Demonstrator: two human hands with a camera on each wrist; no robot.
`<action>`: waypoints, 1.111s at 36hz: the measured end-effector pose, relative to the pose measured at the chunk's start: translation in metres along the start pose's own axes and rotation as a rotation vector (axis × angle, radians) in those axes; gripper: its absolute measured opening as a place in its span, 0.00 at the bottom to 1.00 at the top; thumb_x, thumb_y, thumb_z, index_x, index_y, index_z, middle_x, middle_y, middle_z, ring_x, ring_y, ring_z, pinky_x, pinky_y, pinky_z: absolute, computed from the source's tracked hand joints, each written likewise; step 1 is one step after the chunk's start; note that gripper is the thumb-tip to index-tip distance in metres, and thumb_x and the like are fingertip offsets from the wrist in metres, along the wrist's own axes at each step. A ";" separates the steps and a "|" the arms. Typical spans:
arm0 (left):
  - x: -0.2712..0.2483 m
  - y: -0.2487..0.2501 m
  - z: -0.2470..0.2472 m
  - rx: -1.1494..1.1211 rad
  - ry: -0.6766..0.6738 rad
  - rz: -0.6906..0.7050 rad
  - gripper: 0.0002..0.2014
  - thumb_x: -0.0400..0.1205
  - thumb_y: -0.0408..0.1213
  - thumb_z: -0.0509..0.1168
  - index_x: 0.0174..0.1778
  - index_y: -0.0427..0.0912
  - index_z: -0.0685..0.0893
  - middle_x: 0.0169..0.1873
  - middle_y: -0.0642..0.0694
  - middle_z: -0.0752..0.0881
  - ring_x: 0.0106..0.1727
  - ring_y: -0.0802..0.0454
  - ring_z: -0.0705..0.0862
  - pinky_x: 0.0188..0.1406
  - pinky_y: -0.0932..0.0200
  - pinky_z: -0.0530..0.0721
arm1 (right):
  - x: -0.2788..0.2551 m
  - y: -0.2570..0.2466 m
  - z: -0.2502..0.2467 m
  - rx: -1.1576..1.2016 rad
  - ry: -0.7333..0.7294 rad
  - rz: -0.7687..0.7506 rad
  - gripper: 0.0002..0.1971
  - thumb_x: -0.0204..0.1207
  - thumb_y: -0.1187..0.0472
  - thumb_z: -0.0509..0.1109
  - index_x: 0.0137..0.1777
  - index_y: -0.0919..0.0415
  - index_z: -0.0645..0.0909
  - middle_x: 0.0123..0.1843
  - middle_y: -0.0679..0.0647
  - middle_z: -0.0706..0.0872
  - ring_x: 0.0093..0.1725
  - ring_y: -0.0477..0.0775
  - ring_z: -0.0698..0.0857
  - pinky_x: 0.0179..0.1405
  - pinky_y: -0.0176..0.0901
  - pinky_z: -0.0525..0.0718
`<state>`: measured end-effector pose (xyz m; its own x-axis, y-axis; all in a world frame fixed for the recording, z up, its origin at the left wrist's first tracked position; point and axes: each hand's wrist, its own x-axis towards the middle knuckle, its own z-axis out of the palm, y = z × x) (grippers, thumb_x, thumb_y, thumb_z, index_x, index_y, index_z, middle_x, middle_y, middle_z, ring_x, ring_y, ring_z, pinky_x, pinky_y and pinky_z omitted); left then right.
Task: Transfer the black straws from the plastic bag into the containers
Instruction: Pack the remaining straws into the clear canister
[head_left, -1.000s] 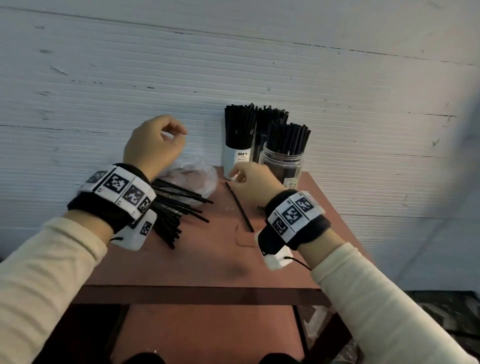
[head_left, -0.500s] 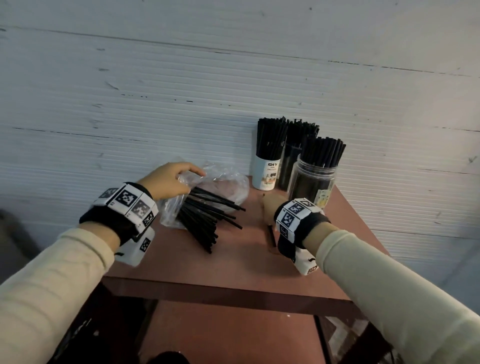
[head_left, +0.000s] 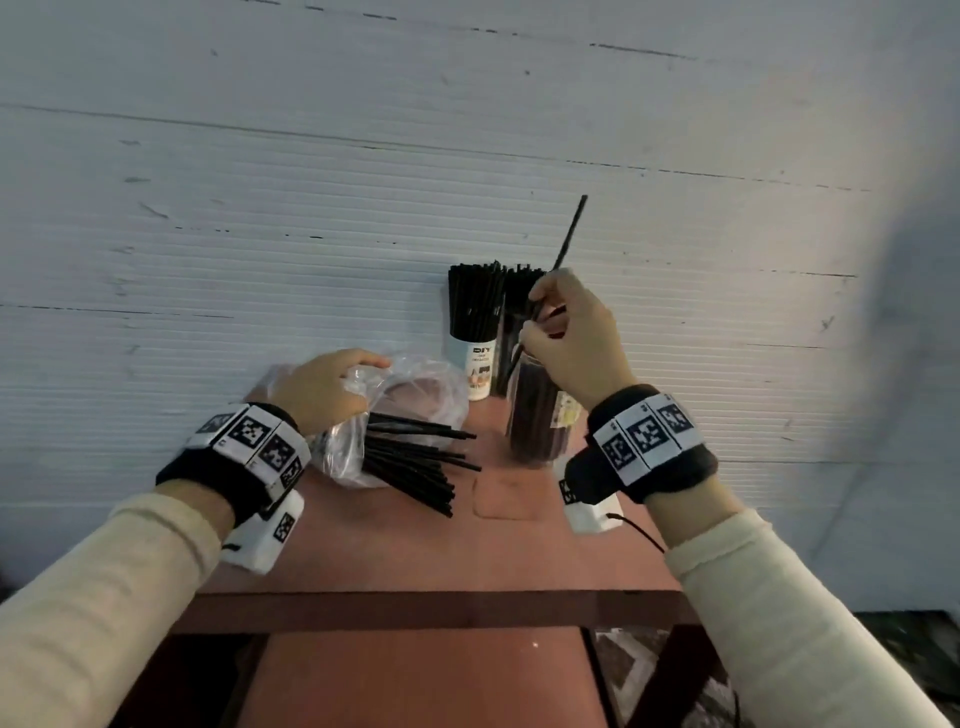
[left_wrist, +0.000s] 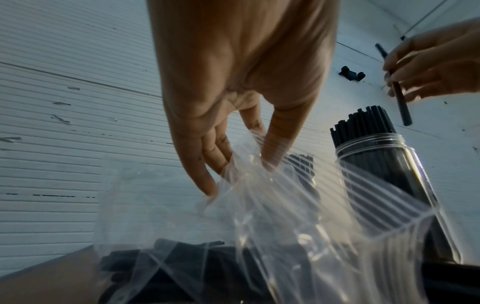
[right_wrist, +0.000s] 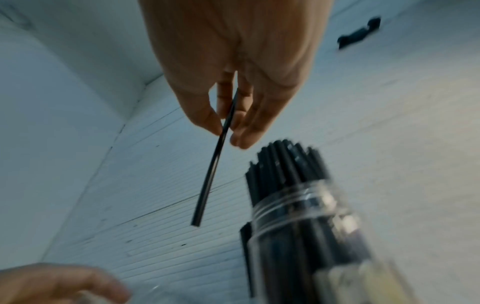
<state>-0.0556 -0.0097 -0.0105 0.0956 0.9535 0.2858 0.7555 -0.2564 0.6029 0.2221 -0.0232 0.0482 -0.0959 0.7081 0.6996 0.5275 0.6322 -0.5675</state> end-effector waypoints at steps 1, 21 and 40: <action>0.000 0.003 0.002 -0.003 0.002 0.007 0.26 0.76 0.23 0.67 0.66 0.53 0.82 0.60 0.54 0.82 0.16 0.65 0.74 0.28 0.65 0.76 | 0.003 0.001 -0.009 -0.001 0.045 -0.035 0.10 0.72 0.70 0.68 0.50 0.58 0.76 0.44 0.51 0.80 0.36 0.50 0.82 0.37 0.33 0.79; 0.003 0.030 0.013 0.047 -0.050 -0.009 0.26 0.77 0.23 0.66 0.62 0.59 0.79 0.56 0.56 0.77 0.57 0.56 0.76 0.44 0.72 0.70 | 0.026 0.029 -0.027 -0.260 -0.036 -0.162 0.39 0.74 0.72 0.67 0.82 0.48 0.56 0.34 0.48 0.77 0.32 0.55 0.82 0.33 0.39 0.82; 0.009 0.018 0.011 -0.017 -0.088 -0.087 0.29 0.74 0.24 0.68 0.65 0.60 0.82 0.65 0.43 0.78 0.51 0.43 0.82 0.54 0.43 0.86 | 0.060 0.016 -0.038 -0.146 0.015 -0.050 0.23 0.79 0.64 0.68 0.71 0.59 0.66 0.43 0.56 0.83 0.43 0.53 0.83 0.44 0.44 0.84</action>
<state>-0.0342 -0.0041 -0.0052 0.0870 0.9824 0.1656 0.7524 -0.1737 0.6354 0.2571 0.0171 0.0975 -0.1129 0.6714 0.7324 0.6396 0.6132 -0.4636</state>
